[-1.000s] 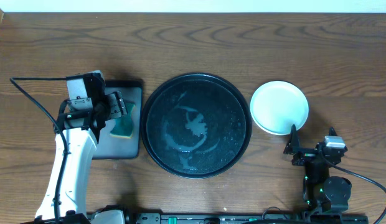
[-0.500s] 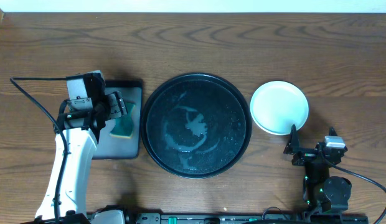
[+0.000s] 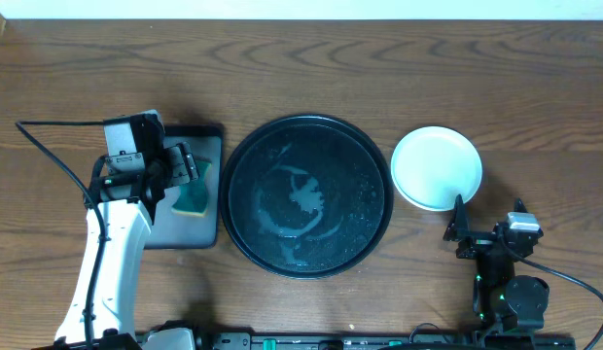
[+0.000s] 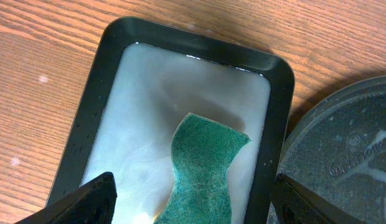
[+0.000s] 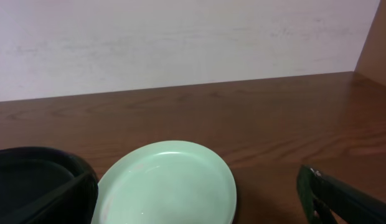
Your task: Clean dirty plates on tray and stack at the side
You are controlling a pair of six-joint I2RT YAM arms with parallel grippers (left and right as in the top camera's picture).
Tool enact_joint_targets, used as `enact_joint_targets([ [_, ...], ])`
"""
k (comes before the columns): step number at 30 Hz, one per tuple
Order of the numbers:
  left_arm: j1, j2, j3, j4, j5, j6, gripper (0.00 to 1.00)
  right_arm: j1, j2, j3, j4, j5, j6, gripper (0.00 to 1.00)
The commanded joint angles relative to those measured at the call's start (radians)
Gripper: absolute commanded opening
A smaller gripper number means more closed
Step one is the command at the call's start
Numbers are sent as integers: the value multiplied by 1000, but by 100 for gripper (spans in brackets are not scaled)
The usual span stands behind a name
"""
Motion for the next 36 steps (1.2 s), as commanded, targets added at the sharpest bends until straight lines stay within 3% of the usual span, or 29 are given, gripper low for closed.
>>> enact_joint_targets([
  [1,-1,-1,16,-2,-9,-6,80,9,-6,-2,-3,14,16,99],
  [36,-1,-83,14,-2,-9,-6,80,9,-6,-1,-3,14,16,99],
])
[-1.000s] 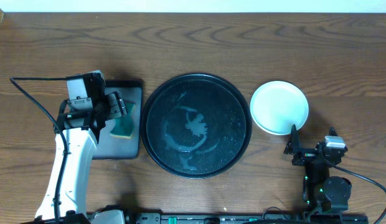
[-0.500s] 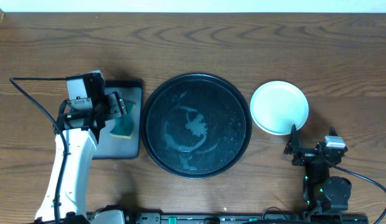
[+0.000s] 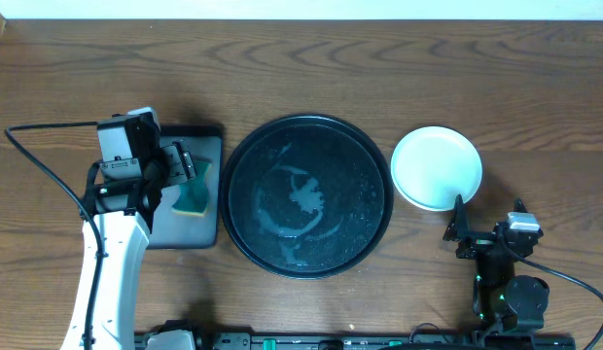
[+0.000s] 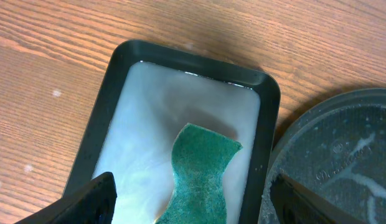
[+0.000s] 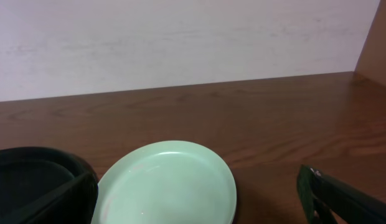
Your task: Clean dirty plates on tray and stack at the side
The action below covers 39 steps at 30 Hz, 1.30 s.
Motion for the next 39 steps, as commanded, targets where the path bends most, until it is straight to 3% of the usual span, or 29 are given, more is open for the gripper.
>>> enact_joint_targets([
  [1,-1,-14,14,-2,-9,-6,80,9,-6,-1,-3,14,16,99],
  [16,-1,-74,2,-2,-9,-6,80,9,-6,-2,-3,14,16,99],
  [39,-1,-620,-15,-7,-9,-6,80,9,-6,-2,-3,14,16,99],
])
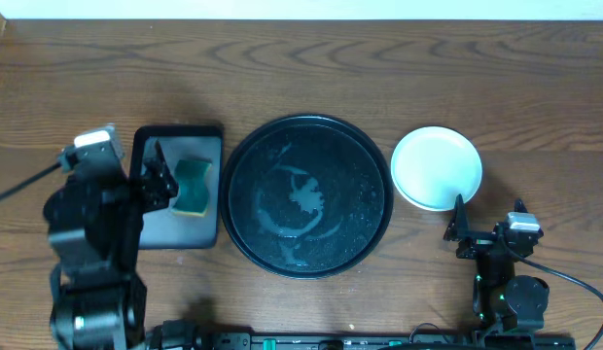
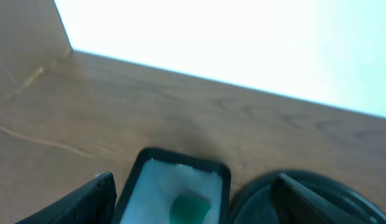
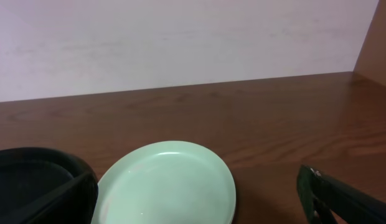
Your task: Clean dirty plates on tray and stack at the side
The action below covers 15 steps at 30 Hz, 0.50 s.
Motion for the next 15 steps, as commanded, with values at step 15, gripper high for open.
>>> enact_joint_targets([
  [15,-1,-308,-16,-352,-9,-5,80,9,-6,-1,-4,10,16,99],
])
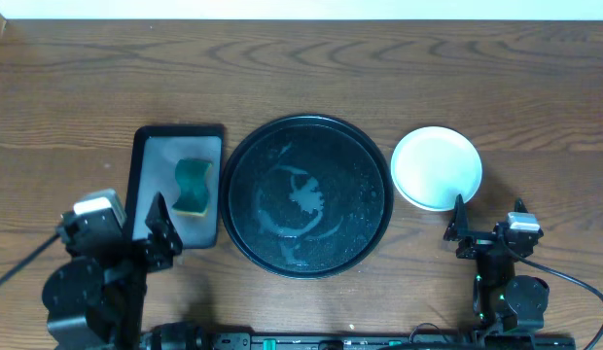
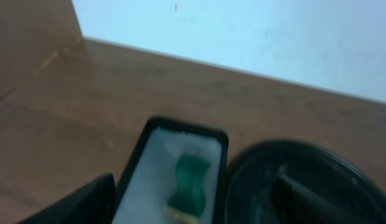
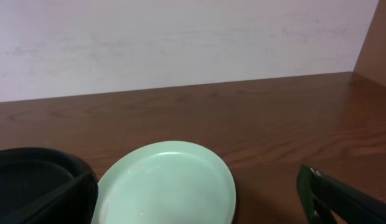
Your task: Clean dirty plates on tray and stack at the side
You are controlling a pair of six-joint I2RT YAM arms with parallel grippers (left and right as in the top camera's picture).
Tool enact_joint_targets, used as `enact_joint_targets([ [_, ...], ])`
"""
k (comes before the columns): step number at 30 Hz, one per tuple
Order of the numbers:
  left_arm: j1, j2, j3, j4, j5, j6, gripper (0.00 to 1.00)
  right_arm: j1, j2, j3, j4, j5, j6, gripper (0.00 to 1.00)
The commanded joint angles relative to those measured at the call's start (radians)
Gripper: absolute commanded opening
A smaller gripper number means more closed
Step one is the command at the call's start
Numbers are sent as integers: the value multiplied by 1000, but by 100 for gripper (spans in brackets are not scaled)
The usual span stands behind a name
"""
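The round black tray (image 1: 306,194) holds only wet streaks; no plate lies on it. One pale green plate (image 1: 437,167) (image 3: 168,183) rests on the table to its right. A green sponge (image 1: 193,185) (image 2: 192,174) lies in the soapy rectangular basin (image 1: 136,185). My left gripper (image 1: 160,233) (image 2: 193,205) is open and empty, near the table's front edge just in front of the basin. My right gripper (image 1: 455,226) (image 3: 199,196) is open and empty, just in front of the plate.
The wooden table (image 1: 301,68) reaches back to a pale wall (image 3: 180,43). A cable (image 1: 574,282) trails from the right arm's base at the front right. The tray's rim (image 3: 31,158) shows left of the plate.
My left arm has moved back toward the table's front edge, so the basin and sponge now lie farther ahead in its view. The sponge, plate and right arm have not moved.
My left gripper stood open low over the sponge in the basin. Then it was a little higher. Then it was off to the basin's left, looking level across the table. Now it sits by the front edge. The sponge stayed in the basin throughout.
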Motion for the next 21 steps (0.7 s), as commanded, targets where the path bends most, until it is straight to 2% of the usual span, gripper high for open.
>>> enact_joint_targets([
  [1,-1,-45,-10,-72,-9,-5,80,9,-6,-1,-4,10,16,99],
  [9,-16,-168,-10,-230,-9,-5,80,9,-6,-2,-4,10,16,99],
  [21,-56,-340,-15,-282,-9,-6,80,9,-6,-1,-4,10,16,99],
])
